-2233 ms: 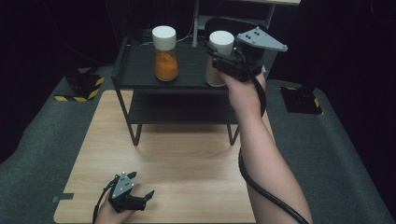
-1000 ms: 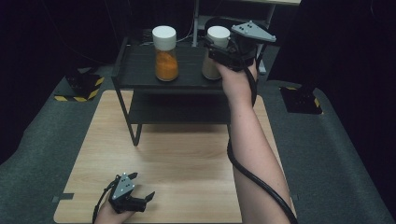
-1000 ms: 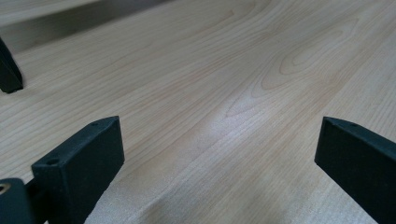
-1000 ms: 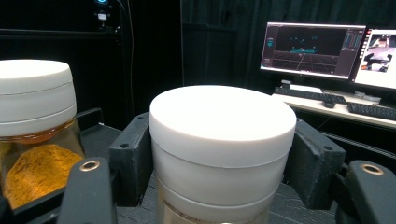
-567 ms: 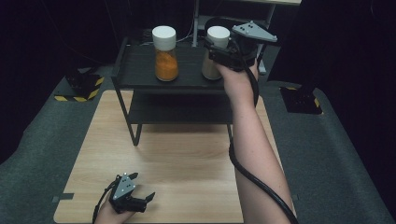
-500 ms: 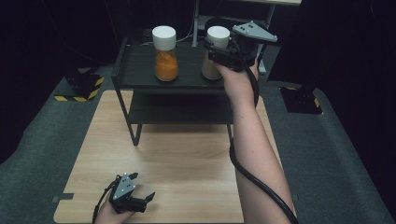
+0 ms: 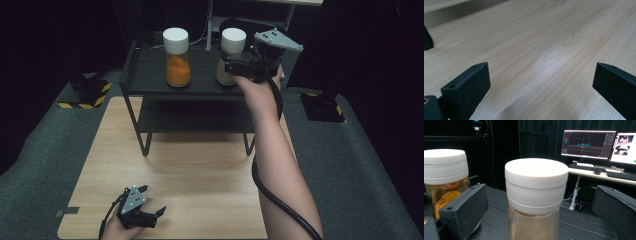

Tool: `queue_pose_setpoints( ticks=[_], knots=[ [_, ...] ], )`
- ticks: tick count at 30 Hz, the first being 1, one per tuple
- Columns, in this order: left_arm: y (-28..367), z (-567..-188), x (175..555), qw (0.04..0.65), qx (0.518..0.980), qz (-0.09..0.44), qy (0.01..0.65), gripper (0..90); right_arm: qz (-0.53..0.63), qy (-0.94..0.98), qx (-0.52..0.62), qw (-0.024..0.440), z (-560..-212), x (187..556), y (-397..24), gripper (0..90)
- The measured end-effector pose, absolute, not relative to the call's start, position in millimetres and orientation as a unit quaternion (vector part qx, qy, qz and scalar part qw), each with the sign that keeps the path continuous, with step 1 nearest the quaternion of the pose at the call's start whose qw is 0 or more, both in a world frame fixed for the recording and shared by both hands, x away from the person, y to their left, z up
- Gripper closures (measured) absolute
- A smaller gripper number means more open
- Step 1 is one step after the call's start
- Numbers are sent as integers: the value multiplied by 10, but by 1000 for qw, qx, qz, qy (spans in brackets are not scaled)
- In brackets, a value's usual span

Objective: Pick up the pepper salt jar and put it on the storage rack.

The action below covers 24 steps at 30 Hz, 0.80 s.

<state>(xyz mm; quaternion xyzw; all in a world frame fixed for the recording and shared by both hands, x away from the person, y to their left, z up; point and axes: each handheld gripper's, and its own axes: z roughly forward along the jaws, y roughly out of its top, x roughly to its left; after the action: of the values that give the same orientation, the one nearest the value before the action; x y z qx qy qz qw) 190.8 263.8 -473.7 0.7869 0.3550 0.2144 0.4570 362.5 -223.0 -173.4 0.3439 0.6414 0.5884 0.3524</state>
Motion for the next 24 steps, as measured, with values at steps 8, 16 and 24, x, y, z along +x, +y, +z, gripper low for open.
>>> queue_pose_setpoints(
  ticks=[8,16,24],
  knots=[
    [2630,-4732,1907,455,788,215,353,17,594,645,332,349,-1801,3507,-2277,0],
    [2625,-4732,1906,454,789,217,351,17,602,645,321,344,-1912,3356,-2317,0],
    [2615,-4730,1904,454,790,216,350,17,599,653,308,347,-2011,3204,-2397,0]
  ],
)
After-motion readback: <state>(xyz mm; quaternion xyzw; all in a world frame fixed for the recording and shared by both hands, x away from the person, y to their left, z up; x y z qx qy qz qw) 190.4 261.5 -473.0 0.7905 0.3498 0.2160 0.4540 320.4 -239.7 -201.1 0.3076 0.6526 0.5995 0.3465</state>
